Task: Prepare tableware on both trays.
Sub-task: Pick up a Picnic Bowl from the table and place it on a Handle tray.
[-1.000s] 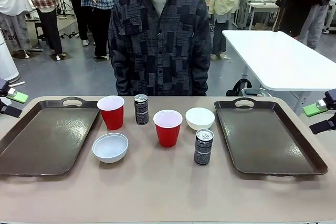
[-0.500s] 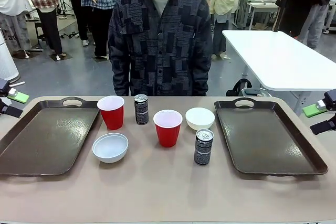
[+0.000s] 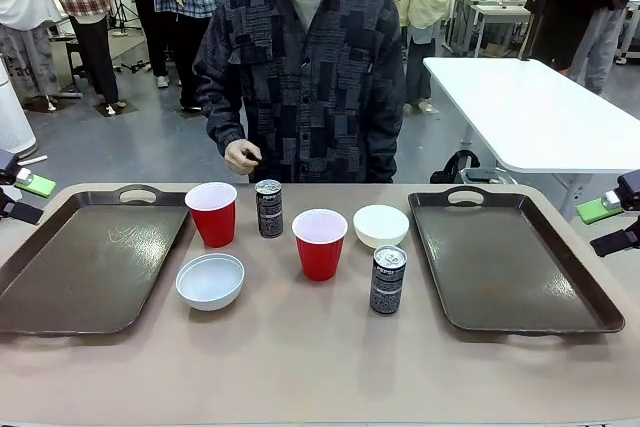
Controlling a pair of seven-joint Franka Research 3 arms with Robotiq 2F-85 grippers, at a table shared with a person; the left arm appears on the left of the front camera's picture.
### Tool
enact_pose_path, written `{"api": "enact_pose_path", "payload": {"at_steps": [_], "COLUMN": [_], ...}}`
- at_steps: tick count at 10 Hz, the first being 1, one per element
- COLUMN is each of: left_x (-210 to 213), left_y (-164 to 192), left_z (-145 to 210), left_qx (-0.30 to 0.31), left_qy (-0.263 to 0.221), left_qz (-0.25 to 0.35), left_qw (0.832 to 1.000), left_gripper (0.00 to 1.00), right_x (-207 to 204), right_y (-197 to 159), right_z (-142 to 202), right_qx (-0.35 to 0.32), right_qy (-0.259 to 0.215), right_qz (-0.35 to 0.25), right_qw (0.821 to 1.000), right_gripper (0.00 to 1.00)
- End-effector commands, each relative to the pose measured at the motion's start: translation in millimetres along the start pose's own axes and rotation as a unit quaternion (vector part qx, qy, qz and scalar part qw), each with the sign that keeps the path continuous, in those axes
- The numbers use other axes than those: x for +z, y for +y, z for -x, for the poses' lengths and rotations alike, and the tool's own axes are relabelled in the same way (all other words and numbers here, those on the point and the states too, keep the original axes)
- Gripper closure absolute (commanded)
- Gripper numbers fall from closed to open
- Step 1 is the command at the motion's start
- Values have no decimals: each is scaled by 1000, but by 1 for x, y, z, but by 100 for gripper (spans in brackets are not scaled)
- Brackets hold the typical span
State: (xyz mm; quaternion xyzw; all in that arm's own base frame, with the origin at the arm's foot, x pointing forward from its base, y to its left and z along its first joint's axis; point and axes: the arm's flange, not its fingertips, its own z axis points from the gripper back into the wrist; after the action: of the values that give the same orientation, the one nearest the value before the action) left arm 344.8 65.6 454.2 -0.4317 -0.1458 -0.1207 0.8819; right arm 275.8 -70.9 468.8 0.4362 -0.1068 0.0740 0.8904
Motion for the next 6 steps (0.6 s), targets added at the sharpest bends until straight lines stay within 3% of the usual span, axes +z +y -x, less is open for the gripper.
{"api": "enact_pose_path", "payload": {"at_steps": [1,6], "left_x": [0,0], "left_y": [0,0], "left_z": [-2,-2], "left_qx": [1,1], "left_qy": [-7,-7], "left_qz": [0,0], "left_qw": [1000,1000], "left_gripper": [0,0], "right_x": [0,0], "right_y": [-1,-1], "right_z": [-1,-1], "right_qx": [1,1], "right_qy": [-1,-1], "right_qz": [-8,-8], "right_qw": [1000,1000], "right_gripper": [0,0]}}
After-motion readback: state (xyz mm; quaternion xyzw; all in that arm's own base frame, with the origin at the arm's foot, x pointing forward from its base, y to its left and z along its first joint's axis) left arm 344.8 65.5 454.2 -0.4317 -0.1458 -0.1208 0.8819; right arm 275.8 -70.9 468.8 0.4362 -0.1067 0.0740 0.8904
